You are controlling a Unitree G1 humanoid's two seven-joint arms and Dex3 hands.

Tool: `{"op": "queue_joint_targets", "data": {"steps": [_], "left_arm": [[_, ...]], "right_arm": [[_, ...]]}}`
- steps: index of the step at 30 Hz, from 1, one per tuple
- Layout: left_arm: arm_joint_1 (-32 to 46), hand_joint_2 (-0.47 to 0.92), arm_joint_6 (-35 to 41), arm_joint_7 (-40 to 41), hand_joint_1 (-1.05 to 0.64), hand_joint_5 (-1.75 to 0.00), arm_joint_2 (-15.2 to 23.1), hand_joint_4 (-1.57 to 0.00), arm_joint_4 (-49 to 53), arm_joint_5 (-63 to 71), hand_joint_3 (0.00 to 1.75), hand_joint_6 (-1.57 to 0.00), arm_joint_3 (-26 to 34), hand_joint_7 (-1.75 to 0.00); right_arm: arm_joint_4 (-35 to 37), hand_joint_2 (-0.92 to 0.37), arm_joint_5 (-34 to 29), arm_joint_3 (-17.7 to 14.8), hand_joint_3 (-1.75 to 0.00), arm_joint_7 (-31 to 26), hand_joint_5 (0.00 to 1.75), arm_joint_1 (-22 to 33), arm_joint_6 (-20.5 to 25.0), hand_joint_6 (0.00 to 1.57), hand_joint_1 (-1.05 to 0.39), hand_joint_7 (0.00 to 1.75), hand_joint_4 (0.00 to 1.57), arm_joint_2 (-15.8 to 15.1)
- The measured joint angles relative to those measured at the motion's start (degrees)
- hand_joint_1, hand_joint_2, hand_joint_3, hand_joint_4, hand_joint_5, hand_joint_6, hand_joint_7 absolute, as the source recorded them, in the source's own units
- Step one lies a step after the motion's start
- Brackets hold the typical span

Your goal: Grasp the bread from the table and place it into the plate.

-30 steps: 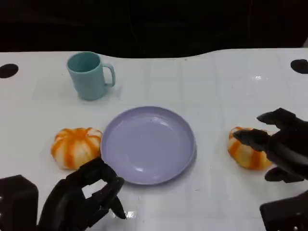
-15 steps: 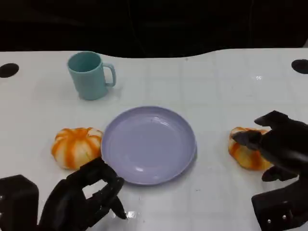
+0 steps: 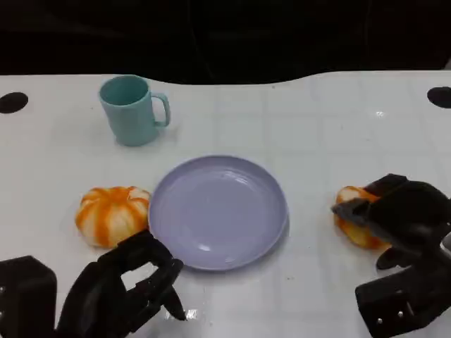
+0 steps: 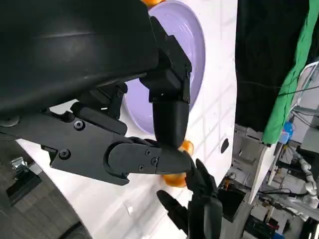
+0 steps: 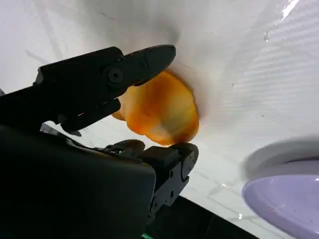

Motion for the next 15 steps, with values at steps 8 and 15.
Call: {"op": "queue_joint_targets", "data": {"steps": [8, 15], "left_arm": [[0.3, 0.92, 0.0, 0.0, -0.56, -1.75, 0.0, -0.74, -0.5, -0.1, 0.29, -0.59, 0.0, -1.67], [0.7, 0.92, 0.0, 0.0, -0.57, -1.75, -0.1, -0.75, -1.0, -0.1, 0.3, -0.6, 0.0, -1.66]], "right_arm": [[5.4, -0.89, 0.3, 1.4, -0.01, -2.3, 0.1, -2.7, 0.4, 0.51, -0.41, 0.03, 0.49, 1.6], [6.2, -0.91, 0.6, 2.3, 0.0, -6.9, 0.24, -3.1, 2.0, 0.96, -0.3, 0.12, 1.02, 2.1]]}}
